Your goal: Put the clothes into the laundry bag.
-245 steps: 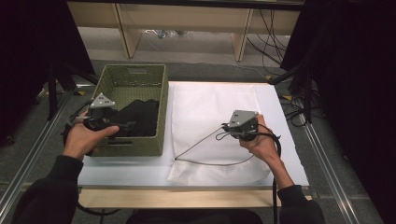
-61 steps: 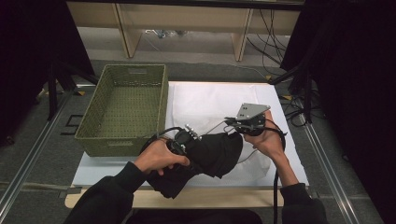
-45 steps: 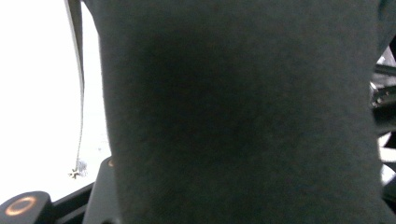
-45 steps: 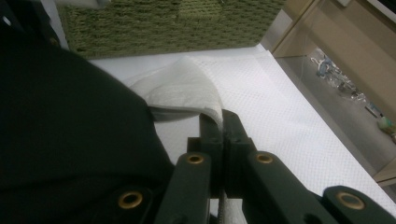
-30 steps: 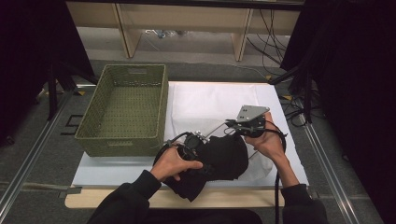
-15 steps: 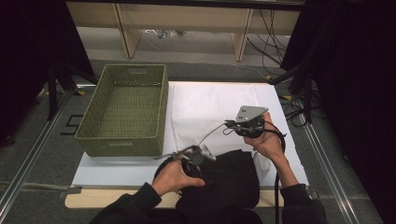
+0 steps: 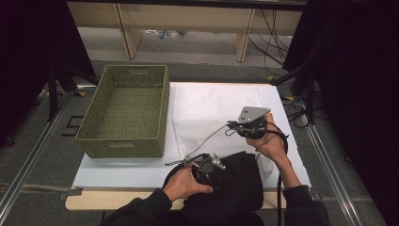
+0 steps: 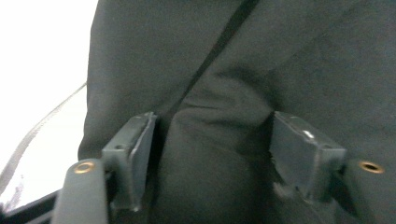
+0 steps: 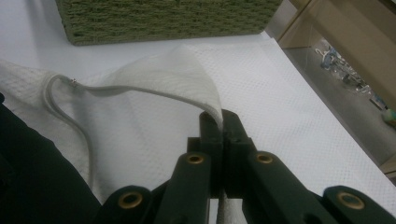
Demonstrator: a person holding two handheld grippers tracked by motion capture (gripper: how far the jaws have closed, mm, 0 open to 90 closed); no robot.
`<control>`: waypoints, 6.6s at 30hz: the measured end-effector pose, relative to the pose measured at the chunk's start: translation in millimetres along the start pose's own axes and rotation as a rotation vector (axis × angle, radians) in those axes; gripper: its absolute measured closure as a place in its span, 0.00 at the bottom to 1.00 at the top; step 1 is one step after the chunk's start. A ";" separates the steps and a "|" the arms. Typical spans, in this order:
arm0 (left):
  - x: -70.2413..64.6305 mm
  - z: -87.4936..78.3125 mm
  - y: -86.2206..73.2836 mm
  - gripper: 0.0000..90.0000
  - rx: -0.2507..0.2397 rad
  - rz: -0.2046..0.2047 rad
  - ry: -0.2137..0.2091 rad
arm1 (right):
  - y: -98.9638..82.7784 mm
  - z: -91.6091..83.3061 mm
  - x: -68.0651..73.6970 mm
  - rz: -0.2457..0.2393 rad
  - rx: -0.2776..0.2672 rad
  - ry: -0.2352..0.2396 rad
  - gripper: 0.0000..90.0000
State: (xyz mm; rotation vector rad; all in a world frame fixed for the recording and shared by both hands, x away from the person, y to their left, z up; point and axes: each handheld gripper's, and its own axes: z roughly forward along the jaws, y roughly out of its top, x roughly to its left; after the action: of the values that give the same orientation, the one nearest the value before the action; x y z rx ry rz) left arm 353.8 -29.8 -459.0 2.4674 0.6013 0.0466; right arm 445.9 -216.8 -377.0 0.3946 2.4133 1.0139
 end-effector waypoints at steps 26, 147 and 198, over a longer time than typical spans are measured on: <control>15.7 10.2 1.5 0.39 0.028 -0.016 -0.085 | 0.0 -0.5 -0.1 -0.001 -0.001 0.001 1.00; 21.8 -55.7 -4.6 0.88 -0.149 0.011 0.271 | 5.1 -1.9 5.1 -0.015 -0.008 0.029 1.00; 60.2 -35.5 34.1 0.89 -0.306 -0.121 0.126 | 12.2 -9.4 8.9 -0.013 -0.070 0.071 1.00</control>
State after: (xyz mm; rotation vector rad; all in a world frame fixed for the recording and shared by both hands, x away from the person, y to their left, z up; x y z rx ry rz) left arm 415.8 -9.3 -416.8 2.1395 0.7375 0.2302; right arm 434.3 -210.1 -365.3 0.3225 2.4321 1.1206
